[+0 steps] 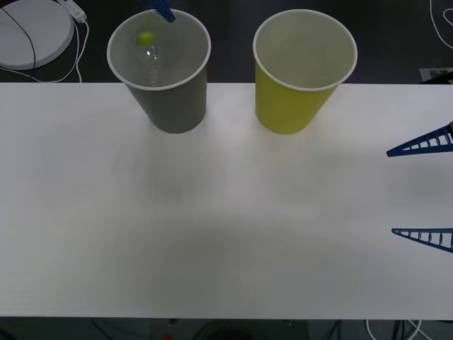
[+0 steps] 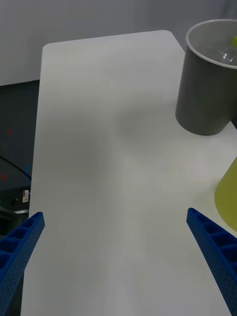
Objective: Put the can into the green bin and the plastic bottle into the gray bin
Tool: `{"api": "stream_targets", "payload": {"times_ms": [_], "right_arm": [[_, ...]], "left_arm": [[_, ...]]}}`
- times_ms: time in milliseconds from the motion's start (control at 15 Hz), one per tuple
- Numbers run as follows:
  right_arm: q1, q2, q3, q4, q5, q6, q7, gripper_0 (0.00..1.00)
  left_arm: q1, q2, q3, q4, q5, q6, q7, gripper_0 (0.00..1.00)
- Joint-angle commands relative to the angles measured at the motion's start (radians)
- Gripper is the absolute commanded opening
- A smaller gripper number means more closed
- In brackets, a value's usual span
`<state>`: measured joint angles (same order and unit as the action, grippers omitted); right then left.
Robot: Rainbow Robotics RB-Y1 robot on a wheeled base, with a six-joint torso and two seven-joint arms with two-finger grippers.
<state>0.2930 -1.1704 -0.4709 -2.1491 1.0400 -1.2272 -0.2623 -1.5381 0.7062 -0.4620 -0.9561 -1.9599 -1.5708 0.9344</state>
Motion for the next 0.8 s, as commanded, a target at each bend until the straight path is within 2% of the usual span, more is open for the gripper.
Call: {"api": "stream_targets", "payload": {"times_ms": [67,267,400,800], "right_arm": [[0.000,0.000,0.000,0.000,0.000,0.000,0.000,1.00],[0.000,0.000,0.000,0.000,0.000,0.000,0.000,1.00],[0.000,0.000,0.000,0.000,0.000,0.000,0.000,1.00],[0.000,0.000,0.000,0.000,0.000,0.000,0.000,1.00]], "left_arm": [[0.073,0.070,0.009,-0.105,0.065,0.000,0.009,1.00],[0.147,0.151,0.013,-0.208,0.138,0.000,0.015,1.00],[0.211,0.197,0.042,-0.293,0.156,0.000,0.017,1.00],[0.481,0.300,0.226,-0.546,0.217,0.000,0.018,1.00]]}}
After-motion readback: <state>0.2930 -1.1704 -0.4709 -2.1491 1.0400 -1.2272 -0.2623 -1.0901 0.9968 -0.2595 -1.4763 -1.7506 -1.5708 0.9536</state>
